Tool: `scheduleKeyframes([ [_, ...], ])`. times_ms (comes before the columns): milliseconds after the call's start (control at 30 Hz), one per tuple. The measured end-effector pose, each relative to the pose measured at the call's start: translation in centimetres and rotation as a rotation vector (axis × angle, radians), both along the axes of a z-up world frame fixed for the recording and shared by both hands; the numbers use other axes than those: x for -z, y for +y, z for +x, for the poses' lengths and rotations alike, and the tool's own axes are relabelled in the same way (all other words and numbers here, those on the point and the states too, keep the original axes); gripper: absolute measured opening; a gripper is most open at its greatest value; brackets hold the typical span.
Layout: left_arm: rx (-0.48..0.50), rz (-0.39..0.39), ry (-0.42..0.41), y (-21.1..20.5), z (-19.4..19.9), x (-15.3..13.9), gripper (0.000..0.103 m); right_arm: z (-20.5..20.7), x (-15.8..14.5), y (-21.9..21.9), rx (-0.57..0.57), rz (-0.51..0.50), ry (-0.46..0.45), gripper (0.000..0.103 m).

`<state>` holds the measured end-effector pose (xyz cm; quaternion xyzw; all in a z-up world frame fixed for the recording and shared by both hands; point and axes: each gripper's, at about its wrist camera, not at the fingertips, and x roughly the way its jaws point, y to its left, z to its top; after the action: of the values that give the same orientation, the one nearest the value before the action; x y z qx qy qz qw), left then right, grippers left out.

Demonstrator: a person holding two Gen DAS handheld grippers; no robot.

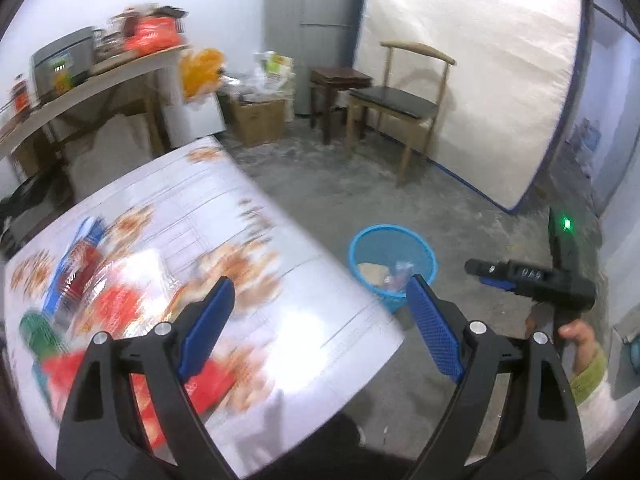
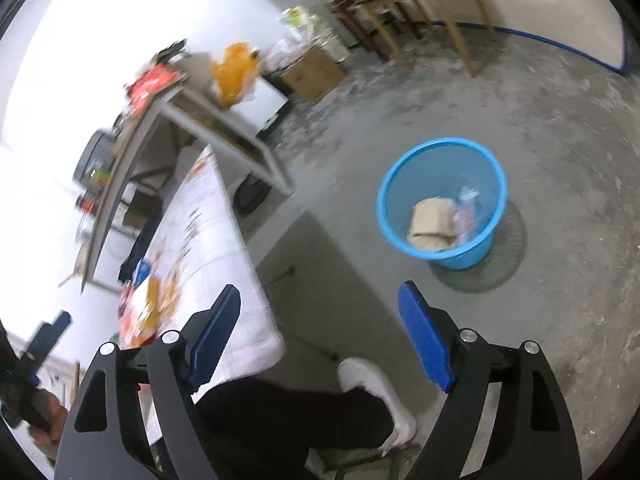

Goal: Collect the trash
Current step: 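Return both grippers to the table over the red snack bag, then grasp the clear snack packet with the right gripper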

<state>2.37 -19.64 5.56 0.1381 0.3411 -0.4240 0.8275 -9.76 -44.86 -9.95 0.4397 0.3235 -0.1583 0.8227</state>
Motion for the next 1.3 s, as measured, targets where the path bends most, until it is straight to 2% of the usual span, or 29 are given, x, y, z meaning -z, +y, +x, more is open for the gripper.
scheduleKeyframes([
  [167,-0.136,-0.078,-0.106,8.8,-1.7,-0.3,0.083,3.0,-1.8,5.0,-0.124,0.01,-0.006,0.079],
  [367,-0.29,-0.172,-0.174,17.6,-1.6,-0.7,0.083,9.6,-3.9,11.8,-0.336,0.034,-0.02,0.079],
  [433,-0.353,-0.201,-0.193,20.2,-1.2,-0.8,0.083,12.5,-5.0,14.9,-0.417,-0.016,-0.015,0.079],
  [500,-0.397,-0.215,-0.176,22.3,-0.6,-0.3,0.083,14.8,-6.0,17.9,-0.484,-0.096,0.003,0.079],
  [633,-0.444,-0.229,-0.109,24.8,1.2,1.0,0.083,19.8,-8.6,24.2,-0.655,-0.334,0.01,0.082],
  [667,-0.448,-0.233,-0.1,25.3,1.5,1.3,0.083,20.8,-9.0,25.2,-0.682,-0.381,0.007,0.086],
  [733,-0.461,-0.249,-0.068,26.1,2.4,2.1,0.083,23.2,-9.4,27.3,-0.724,-0.509,0.017,0.089],
  [800,-0.466,-0.275,-0.032,27.2,2.9,2.7,0.083,25.2,-9.0,28.4,-0.749,-0.597,0.051,0.092],
  [833,-0.468,-0.287,-0.018,27.4,3.0,3.0,0.083,26.2,-8.6,28.4,-0.726,-0.6,0.091,0.092],
  [867,-0.468,-0.301,-0.003,27.5,3.2,3.2,0.083,26.8,-8.3,28.1,-0.704,-0.567,0.112,0.092],
  [1000,-0.46,-0.337,0.024,27.6,3.9,4.2,0.083,27.3,-5.0,23.2,-0.562,-0.103,0.096,0.092],
  [1067,-0.444,-0.349,0.043,27.5,4.2,4.7,0.083,27.2,-2.8,21.2,-0.501,0.075,0.086,0.089],
  [1133,-0.424,-0.345,0.065,27.2,4.8,5.3,0.083,27.3,-1.4,20.4,-0.476,0.153,0.087,0.083],
  [1200,-0.406,-0.338,0.077,26.8,5.1,5.6,0.083,27.7,-0.7,20.1,-0.461,0.178,0.083,0.08],
  [1300,-0.394,-0.335,0.077,26.5,5.4,5.6,0.083,28.3,0.1,19.9,-0.431,0.197,0.087,0.069],
])
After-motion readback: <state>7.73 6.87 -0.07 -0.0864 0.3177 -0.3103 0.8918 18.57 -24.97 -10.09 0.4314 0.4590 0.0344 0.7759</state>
